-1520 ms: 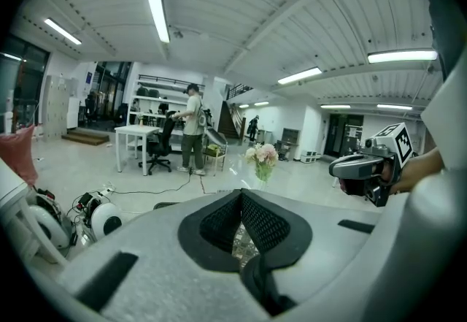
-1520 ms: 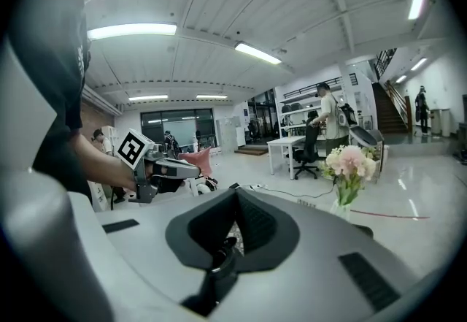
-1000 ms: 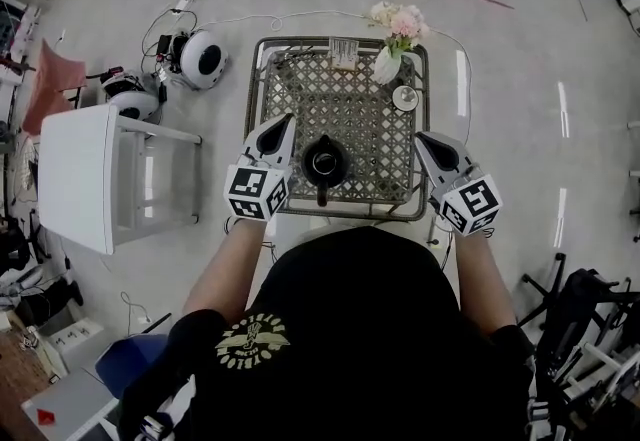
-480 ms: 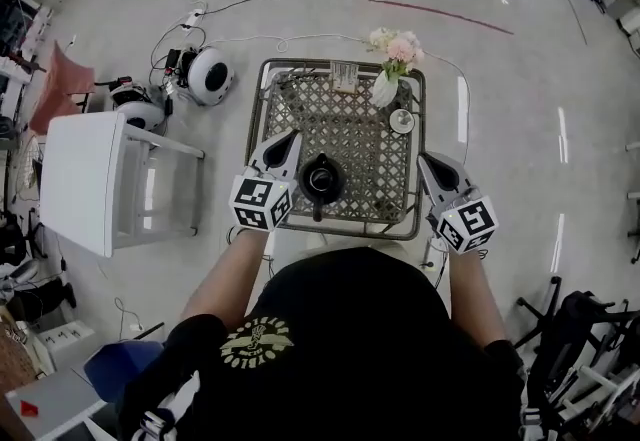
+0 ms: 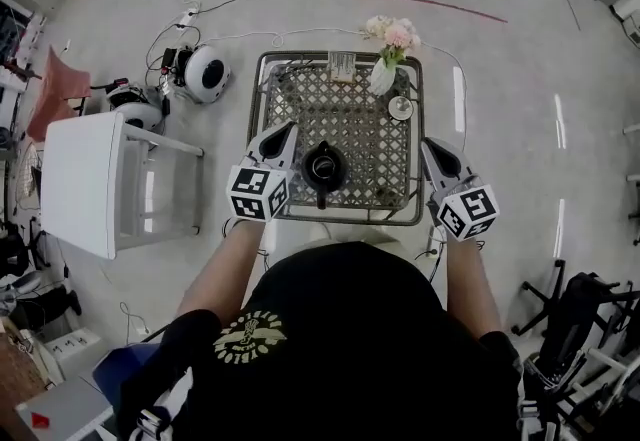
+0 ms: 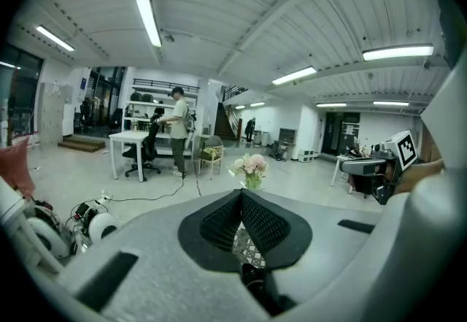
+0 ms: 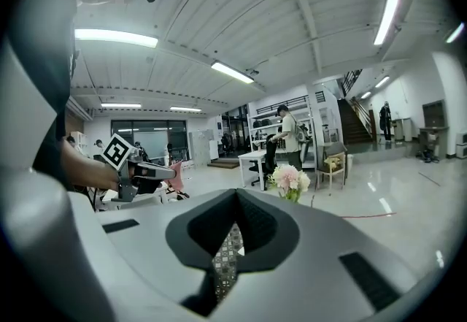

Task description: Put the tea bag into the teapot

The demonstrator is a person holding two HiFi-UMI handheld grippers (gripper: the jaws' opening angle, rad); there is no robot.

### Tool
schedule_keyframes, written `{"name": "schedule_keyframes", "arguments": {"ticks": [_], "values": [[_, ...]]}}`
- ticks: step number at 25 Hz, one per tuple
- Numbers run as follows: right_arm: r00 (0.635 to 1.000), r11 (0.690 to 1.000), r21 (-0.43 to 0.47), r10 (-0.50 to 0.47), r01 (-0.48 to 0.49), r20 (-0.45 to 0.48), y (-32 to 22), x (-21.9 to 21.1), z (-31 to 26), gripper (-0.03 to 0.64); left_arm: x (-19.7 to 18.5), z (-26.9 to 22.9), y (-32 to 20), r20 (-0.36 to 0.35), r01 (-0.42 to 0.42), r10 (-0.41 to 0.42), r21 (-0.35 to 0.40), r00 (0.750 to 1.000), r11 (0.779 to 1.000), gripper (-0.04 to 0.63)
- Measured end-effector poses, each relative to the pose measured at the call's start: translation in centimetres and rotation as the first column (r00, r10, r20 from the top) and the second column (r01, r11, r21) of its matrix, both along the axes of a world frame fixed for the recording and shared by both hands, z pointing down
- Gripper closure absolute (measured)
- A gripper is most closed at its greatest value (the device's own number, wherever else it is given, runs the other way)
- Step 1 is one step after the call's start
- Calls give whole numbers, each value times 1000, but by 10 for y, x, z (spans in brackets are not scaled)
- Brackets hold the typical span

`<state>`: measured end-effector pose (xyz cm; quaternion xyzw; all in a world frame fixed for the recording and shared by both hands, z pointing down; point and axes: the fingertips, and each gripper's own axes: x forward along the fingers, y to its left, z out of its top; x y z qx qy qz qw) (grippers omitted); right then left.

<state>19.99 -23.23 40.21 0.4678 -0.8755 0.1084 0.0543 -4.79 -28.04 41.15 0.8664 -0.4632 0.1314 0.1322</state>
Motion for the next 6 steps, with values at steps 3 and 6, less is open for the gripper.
{"name": "schedule_keyframes", "arguments": {"ticks": [3, 6], "values": [[1000, 1000, 4, 7, -7, -9, 6, -4, -2, 607, -9, 1, 4, 24, 8, -8, 2, 1000, 1000, 598], [1000, 1000, 13, 19, -19, -15, 8, -7, -5, 607, -18, -1, 6, 65, 10, -11, 25, 998, 1000, 598]]}}
